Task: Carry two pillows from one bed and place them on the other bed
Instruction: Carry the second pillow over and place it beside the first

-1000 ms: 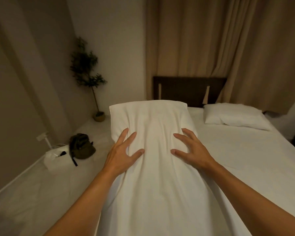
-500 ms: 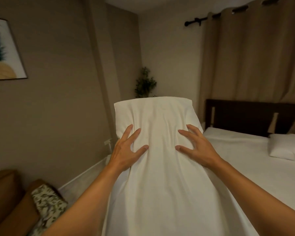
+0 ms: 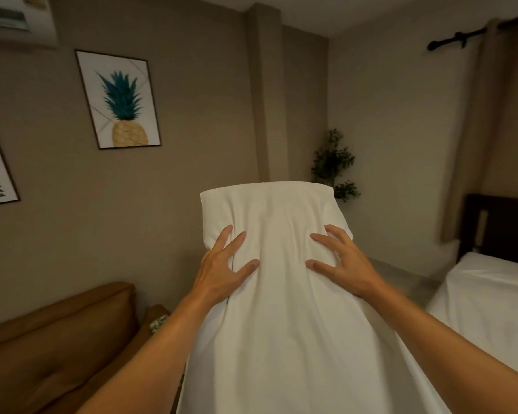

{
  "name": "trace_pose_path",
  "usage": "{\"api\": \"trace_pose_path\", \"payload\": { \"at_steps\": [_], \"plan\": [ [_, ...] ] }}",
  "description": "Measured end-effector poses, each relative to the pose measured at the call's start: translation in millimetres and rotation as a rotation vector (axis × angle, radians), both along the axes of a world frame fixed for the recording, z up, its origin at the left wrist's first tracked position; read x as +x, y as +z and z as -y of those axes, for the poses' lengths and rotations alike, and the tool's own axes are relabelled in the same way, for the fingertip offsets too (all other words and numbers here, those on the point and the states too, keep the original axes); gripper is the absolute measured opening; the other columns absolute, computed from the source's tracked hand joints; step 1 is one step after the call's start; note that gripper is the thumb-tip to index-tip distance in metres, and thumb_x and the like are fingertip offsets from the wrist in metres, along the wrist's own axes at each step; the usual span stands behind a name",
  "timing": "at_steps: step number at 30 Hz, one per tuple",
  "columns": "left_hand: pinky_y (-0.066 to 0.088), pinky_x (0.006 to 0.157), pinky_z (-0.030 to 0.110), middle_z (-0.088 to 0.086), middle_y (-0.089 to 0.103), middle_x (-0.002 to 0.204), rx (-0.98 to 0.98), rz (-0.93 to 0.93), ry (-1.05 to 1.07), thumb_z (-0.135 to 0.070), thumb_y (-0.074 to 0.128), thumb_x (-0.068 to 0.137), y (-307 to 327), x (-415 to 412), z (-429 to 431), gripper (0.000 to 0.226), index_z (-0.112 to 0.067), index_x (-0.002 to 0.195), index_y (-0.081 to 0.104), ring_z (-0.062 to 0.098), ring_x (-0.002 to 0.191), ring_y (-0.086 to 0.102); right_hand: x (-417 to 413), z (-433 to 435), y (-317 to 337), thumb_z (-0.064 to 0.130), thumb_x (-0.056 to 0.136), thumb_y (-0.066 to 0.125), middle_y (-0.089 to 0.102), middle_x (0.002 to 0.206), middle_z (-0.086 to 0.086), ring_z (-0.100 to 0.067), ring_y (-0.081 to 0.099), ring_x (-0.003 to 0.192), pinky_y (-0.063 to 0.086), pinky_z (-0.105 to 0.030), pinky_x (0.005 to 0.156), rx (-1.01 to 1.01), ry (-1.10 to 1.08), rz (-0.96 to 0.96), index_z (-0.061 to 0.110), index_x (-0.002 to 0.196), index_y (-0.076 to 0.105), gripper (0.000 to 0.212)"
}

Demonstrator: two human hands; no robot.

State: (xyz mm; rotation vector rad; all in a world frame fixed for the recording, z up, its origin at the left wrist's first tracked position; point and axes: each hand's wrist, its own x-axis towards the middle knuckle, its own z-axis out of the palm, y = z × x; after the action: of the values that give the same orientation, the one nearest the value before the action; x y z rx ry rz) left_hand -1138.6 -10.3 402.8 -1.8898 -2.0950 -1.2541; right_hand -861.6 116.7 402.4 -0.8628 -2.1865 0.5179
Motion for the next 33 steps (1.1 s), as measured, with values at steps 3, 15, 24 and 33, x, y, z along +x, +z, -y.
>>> {"api": "trace_pose_path", "payload": {
  "at_steps": [3,15,24,33],
  "plan": [
    [0.023,0.120,0.043,-0.018,0.011,0.162,0.002,-0.013,0.027,-0.065,0.059,0.084,7,-58,11,0.074,-0.041,0.149,0.034,0.012,0.149,0.018,-63,4,6,0.063,0.080,0.066,0.023,0.158,0.014,-0.010,0.028,0.142,0.029,-0.036,0.113,0.008,0.034,-0.008,0.040,0.142,0.048,0.068],
    [0.025,0.119,0.040,-0.018,0.011,0.163,0.010,0.014,0.163,-0.063,0.060,0.084,0,-217,4,0.073,-0.040,0.149,0.034,0.012,0.149,0.018,-243,-39,9,0.067,0.079,0.064,0.023,0.157,0.016,-0.012,0.033,0.140,0.032,-0.036,0.112,0.001,0.159,0.032,0.043,0.142,0.045,0.070],
    [0.026,0.117,0.034,-0.018,0.012,0.163,-0.040,-0.025,0.207,-0.075,0.054,0.077,8,-308,-94,0.079,-0.046,0.148,0.034,0.012,0.148,0.020,-345,-156,-4,0.070,0.077,0.062,0.025,0.157,0.015,-0.014,0.034,0.140,0.032,-0.039,0.114,-0.072,0.220,0.000,0.043,0.142,0.046,0.072],
    [0.028,0.114,0.029,-0.021,0.010,0.162,-0.049,-0.028,0.163,-0.071,0.057,0.080,-3,-363,-217,0.076,-0.045,0.148,0.034,0.007,0.147,0.019,-398,-275,-12,0.066,0.074,0.065,0.027,0.156,0.012,-0.012,0.031,0.142,0.029,-0.035,0.115,-0.089,0.208,-0.022,0.038,0.141,0.051,0.074]
  ]
}}
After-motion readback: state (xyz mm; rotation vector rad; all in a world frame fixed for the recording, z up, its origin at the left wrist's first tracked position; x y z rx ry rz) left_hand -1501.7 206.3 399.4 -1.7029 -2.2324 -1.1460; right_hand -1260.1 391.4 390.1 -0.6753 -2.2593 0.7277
